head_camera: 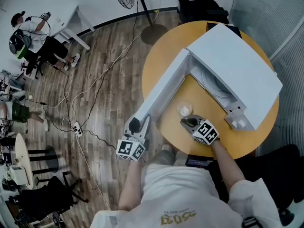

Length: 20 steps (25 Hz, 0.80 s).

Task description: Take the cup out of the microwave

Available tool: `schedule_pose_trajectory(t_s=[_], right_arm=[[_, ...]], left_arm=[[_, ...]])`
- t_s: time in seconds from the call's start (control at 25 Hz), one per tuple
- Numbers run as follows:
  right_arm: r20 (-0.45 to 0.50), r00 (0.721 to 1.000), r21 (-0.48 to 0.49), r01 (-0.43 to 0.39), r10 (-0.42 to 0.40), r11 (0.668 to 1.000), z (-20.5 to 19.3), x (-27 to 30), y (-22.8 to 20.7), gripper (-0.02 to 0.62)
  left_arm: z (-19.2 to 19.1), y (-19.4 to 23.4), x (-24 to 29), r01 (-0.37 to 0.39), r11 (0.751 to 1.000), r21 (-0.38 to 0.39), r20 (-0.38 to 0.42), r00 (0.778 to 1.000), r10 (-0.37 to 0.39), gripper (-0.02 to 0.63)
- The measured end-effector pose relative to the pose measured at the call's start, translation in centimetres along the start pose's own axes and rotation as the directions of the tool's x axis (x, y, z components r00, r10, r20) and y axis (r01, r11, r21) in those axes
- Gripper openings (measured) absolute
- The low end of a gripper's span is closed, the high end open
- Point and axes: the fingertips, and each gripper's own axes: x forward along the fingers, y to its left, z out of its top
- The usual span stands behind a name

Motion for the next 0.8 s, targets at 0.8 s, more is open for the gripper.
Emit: schedule_pose_trajectory(t_s=[0.8], right_arm=[[-0.084, 0.994, -0.1, 0.061, -0.069, 0.993, -1.3, -0.8, -0.1, 0.1]], left_arm=[[0.0, 0.2, 0.0, 0.007, 1.0, -0.002, -0.003, 1.0, -0.007, 0.204]])
